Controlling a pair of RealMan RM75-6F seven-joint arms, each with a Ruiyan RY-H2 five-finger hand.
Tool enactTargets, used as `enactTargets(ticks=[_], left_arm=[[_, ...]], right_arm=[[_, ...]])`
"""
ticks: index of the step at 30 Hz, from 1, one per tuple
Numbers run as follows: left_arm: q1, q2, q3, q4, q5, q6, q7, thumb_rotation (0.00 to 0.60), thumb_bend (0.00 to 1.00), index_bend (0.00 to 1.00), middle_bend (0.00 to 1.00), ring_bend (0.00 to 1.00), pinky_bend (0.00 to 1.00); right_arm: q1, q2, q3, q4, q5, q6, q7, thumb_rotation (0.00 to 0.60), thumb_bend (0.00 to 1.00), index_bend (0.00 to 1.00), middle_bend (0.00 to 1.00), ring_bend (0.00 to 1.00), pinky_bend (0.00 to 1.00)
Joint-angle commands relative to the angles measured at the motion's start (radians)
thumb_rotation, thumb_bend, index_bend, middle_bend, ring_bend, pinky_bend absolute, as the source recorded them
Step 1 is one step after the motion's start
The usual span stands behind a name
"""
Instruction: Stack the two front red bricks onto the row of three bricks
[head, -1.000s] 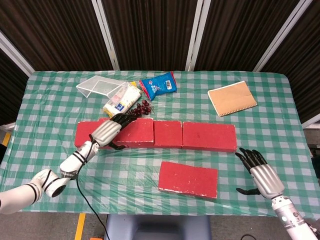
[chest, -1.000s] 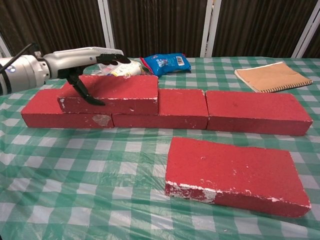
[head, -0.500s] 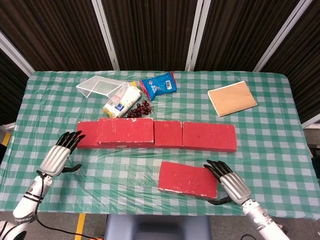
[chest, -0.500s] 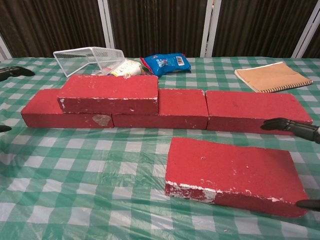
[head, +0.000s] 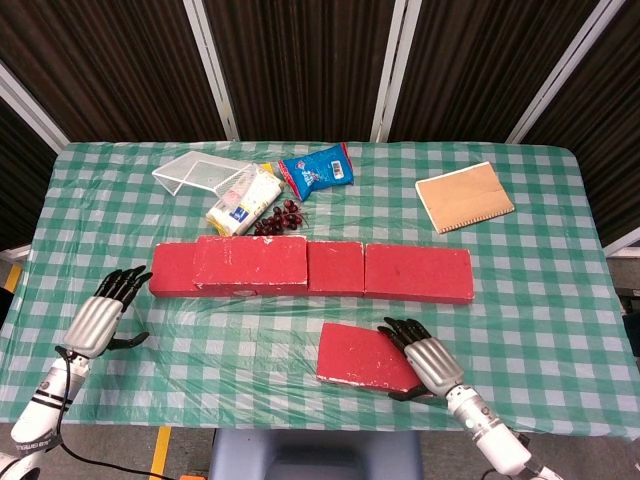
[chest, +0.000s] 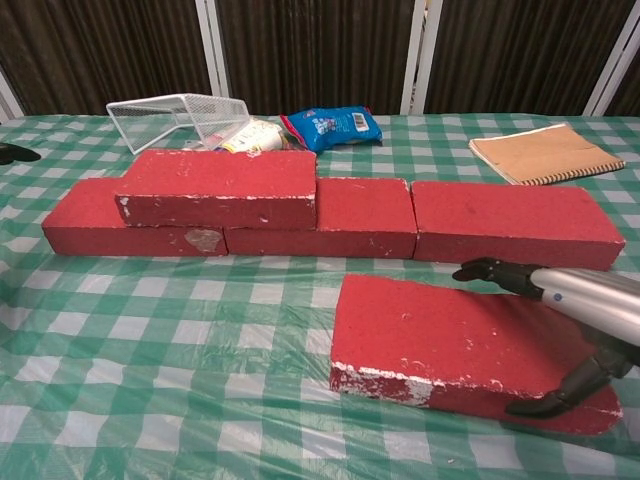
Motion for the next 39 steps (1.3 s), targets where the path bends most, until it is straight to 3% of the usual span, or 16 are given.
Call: enactTargets(ticks=[1, 4, 6, 8, 10, 13, 16, 23, 28, 35, 39], left_arm=[[0.002, 0.002, -0.005, 0.003, 0.005, -0.006, -0.008, 0.600, 0.21, 0.00, 0.00, 0.00, 0.03], [0.004, 0.005, -0.009, 0.003, 0.011, -0.011, -0.015, 0.600, 0.21, 0.00, 0.00, 0.00, 0.03], [0.005, 0.005, -0.012, 0.004, 0.014, -0.014, -0.019, 0.600, 0.21, 0.00, 0.00, 0.00, 0.03], [0.006, 0.006, -0.014, 0.004, 0.016, -0.017, -0.022, 0.600, 0.22, 0.00, 0.00, 0.00, 0.03], [0.007, 0.008, -0.016, 0.005, 0.018, -0.021, -0.026, 0.600, 0.22, 0.00, 0.00, 0.00, 0.03], [0.009, 0.010, -0.019, 0.003, 0.021, -0.026, -0.029, 0.600, 0.22, 0.00, 0.00, 0.00, 0.03], [0.013, 0.014, -0.025, -0.003, 0.020, -0.027, -0.033, 0.600, 0.22, 0.00, 0.00, 0.00, 0.03], [0.021, 0.019, -0.028, -0.019, 0.028, -0.025, -0.001, 0.600, 0.23, 0.00, 0.00, 0.00, 0.03], [0.029, 0.018, -0.032, -0.034, 0.029, -0.022, 0.041, 0.600, 0.22, 0.00, 0.00, 0.00, 0.03], [0.030, 0.005, -0.034, -0.043, 0.018, -0.052, 0.104, 0.600, 0.23, 0.00, 0.00, 0.00, 0.03], [0.026, -0.008, -0.043, -0.039, 0.005, -0.071, 0.129, 0.600, 0.23, 0.00, 0.00, 0.00, 0.03]], right_arm=[[0.027, -0.030, 0.022, -0.018, 0.063, -0.041, -0.056, 0.557, 0.11, 0.00, 0.00, 0.00, 0.00], [0.033, -0.044, 0.026, -0.023, 0.085, -0.037, -0.083, 0.556, 0.11, 0.00, 0.00, 0.00, 0.01], [0.032, -0.059, 0.031, -0.024, 0.100, -0.023, -0.104, 0.557, 0.11, 0.03, 0.03, 0.00, 0.07], [0.035, -0.066, 0.032, -0.026, 0.114, -0.021, -0.123, 0.557, 0.11, 0.19, 0.16, 0.04, 0.20], [0.039, -0.073, 0.031, -0.026, 0.130, -0.020, -0.150, 0.557, 0.11, 0.39, 0.33, 0.20, 0.36], [0.048, -0.078, 0.027, -0.038, 0.159, -0.028, -0.187, 0.568, 0.11, 0.53, 0.44, 0.35, 0.48], [0.048, -0.079, 0.029, -0.054, 0.169, -0.009, -0.212, 0.600, 0.11, 0.60, 0.49, 0.40, 0.52], [0.046, -0.035, 0.046, -0.102, 0.134, 0.066, -0.236, 0.600, 0.12, 0.64, 0.51, 0.42, 0.53], [0.076, 0.045, 0.098, -0.135, 0.098, 0.081, -0.196, 0.600, 0.12, 0.64, 0.51, 0.42, 0.53], [0.197, 0.217, 0.175, -0.125, 0.064, -0.077, -0.033, 0.600, 0.12, 0.62, 0.51, 0.42, 0.53], [0.265, 0.239, 0.233, -0.058, 0.060, -0.107, 0.010, 0.600, 0.12, 0.62, 0.51, 0.42, 0.53]])
